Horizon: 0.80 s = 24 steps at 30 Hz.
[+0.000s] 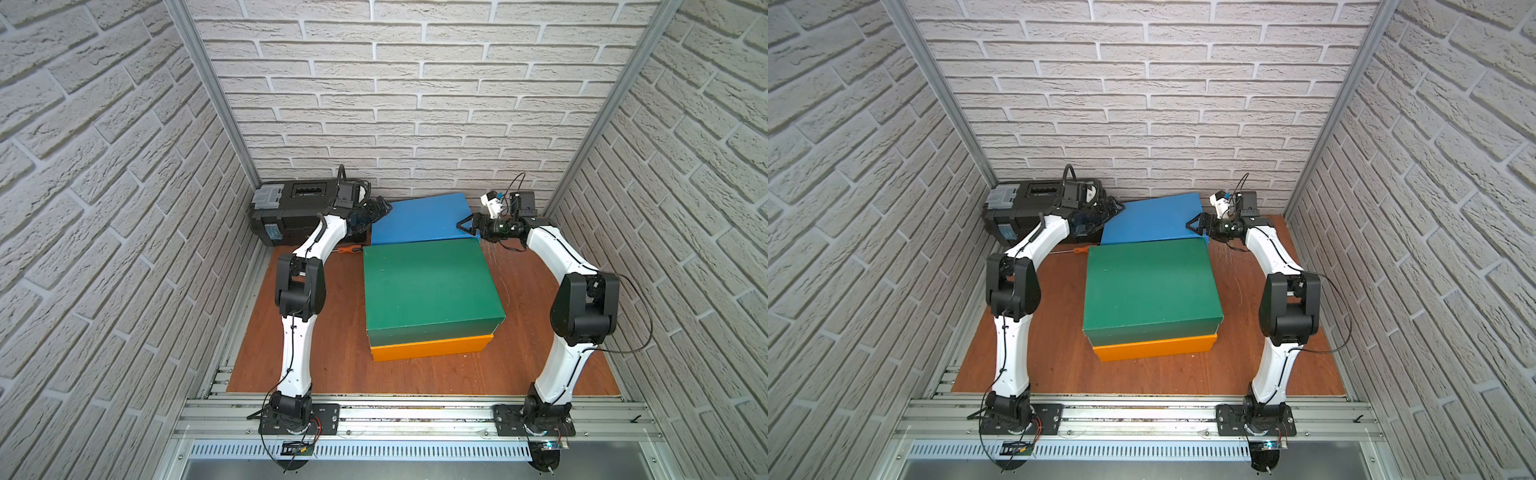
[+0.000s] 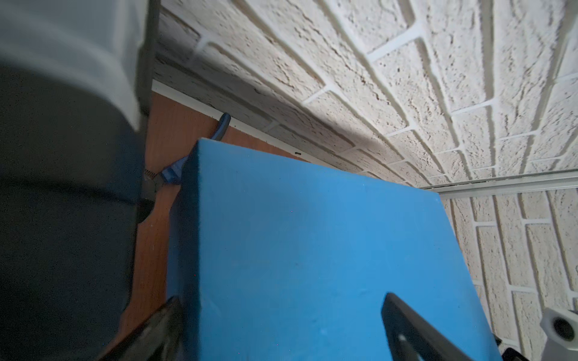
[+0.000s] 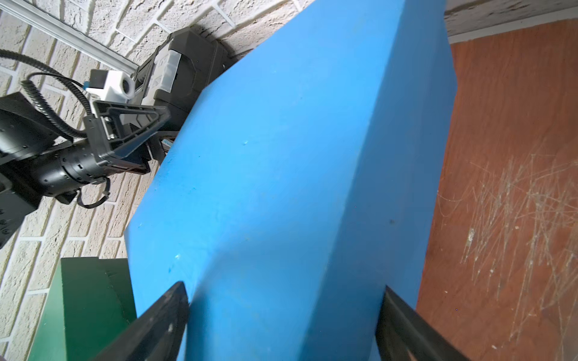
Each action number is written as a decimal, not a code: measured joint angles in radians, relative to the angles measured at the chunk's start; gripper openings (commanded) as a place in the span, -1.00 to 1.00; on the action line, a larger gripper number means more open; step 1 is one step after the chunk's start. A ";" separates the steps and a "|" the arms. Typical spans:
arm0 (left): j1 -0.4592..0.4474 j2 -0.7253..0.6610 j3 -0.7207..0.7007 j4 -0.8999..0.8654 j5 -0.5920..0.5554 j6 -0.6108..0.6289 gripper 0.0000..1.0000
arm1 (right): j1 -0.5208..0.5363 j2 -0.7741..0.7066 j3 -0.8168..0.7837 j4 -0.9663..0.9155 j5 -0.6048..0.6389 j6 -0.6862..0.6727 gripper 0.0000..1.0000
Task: Stack the shoeboxes
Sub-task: Pick up the shoebox from the center of the board.
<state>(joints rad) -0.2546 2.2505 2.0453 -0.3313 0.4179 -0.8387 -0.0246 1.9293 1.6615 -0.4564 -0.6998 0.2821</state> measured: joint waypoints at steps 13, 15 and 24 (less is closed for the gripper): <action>-0.001 -0.037 0.138 0.067 -0.037 0.051 0.93 | 0.020 -0.008 0.086 -0.010 0.026 0.056 0.76; -0.001 -0.045 0.160 0.068 -0.037 0.055 0.91 | 0.020 -0.014 0.108 -0.011 0.031 0.070 0.74; -0.001 -0.090 0.201 0.051 -0.039 0.063 0.86 | 0.020 -0.051 0.177 -0.003 0.053 0.132 0.72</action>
<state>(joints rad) -0.2558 2.1601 2.2463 -0.2802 0.3790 -0.7753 -0.0044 1.8778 1.8385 -0.4591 -0.6472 0.4145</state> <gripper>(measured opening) 0.933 0.862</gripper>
